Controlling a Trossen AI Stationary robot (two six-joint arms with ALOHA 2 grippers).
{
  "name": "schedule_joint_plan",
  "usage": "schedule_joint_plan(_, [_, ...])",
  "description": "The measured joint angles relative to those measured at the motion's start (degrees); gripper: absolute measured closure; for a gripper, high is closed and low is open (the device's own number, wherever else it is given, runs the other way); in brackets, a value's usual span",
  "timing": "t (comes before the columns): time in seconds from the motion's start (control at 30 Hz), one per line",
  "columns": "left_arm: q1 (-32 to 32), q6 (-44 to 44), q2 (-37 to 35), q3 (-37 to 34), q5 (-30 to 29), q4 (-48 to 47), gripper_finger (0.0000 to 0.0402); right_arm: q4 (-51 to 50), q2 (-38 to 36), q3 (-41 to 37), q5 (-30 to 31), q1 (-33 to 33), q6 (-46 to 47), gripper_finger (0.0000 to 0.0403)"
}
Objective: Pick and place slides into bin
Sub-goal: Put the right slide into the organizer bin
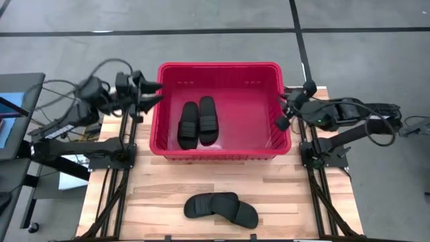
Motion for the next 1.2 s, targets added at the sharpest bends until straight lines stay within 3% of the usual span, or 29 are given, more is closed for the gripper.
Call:
schedule_joint_plan(0.17, [-6.1,-2.3,-2.4,-11.3,0.4,12.9,0.0184,-0.1,-0.5,0.0,-4.1,5.6,0.0,0.0346])
schedule_joint_plan(0.33, [-13.2,-2.5,-2.6,-16.8,-1.1,19.6,0.0184,-0.8,-0.3,0.0,-8.4,11.9,3.0,0.0346])
schedule_joint_plan(0.6, [-30.0,-0.3,-0.6,-23.8,-15.8,27.9,0.0184,-4.0,-0.3,0.0,-8.9,24.4,14.1,0.0346])
schedule_joint_plan(0.87, [-43.4,1.9,4.4,-26.4,-28.5,33.9,0.0184,-2.3,1.9,0.0,-8.3,36.5,21.0,0.0346])
schedule_joint_plan(1.2, [-47.3,1.2,7.5,-26.4,-29.5,36.6,0.0184,-0.1,9.3,0.0,-4.8,45.3,29.0,0.0346])
